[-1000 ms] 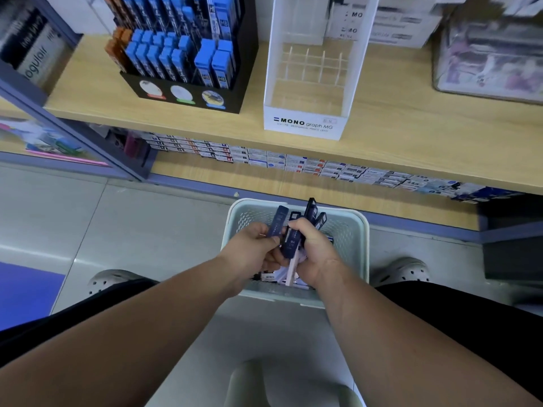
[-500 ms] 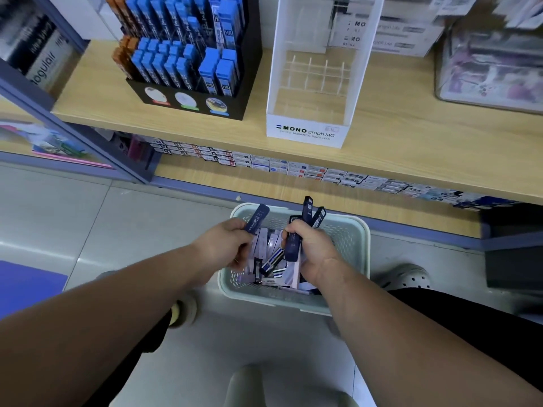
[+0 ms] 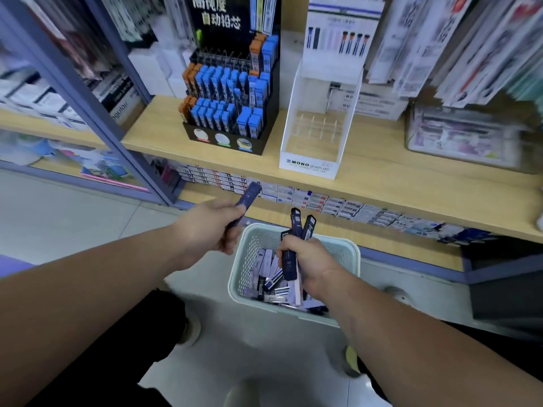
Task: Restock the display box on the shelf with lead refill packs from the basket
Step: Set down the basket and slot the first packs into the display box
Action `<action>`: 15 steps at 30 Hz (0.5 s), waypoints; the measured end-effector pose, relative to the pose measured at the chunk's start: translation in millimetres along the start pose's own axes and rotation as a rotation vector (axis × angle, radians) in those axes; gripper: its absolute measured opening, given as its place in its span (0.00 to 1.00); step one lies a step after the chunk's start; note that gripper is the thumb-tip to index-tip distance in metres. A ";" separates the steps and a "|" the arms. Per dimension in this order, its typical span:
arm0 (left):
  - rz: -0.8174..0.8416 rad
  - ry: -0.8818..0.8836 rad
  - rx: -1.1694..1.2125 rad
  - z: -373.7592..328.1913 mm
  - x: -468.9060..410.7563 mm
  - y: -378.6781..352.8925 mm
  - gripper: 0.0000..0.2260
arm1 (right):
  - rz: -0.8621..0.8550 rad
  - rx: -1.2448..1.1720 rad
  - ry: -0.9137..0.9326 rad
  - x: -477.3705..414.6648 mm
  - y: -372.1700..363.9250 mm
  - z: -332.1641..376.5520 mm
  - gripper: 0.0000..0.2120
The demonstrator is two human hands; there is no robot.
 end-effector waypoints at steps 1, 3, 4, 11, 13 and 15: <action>-0.021 -0.050 0.000 -10.2 4.1 -3.1 0.11 | 0.013 0.027 0.014 7.0 -3.1 8.4 0.09; -0.042 -0.133 0.012 -30.1 12.0 -10.9 0.10 | 0.029 0.079 0.055 22.0 -7.2 29.8 0.10; -0.041 -0.165 0.018 -39.0 15.3 -14.3 0.10 | 0.034 0.100 0.075 28.6 -7.9 41.8 0.09; 0.016 -0.300 0.072 -97.3 14.8 -31.4 0.06 | -0.012 0.180 0.220 69.4 1.2 132.6 0.06; 0.011 -0.322 0.128 -111.4 3.5 -31.6 0.06 | -0.026 0.186 0.261 79.9 6.3 157.6 0.07; -0.025 -0.329 0.166 -123.1 -12.9 -31.5 0.07 | -0.043 0.188 0.291 86.9 12.8 177.6 0.08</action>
Point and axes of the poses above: each hand's wrist, its own x-axis away from the middle knuckle, its own y-axis out of the back of the hand, z = x × y, the point moved 4 cm from there along -x, towards the middle knuckle, and after that the axes turned 15 degrees about z, right-handed, at the moved point
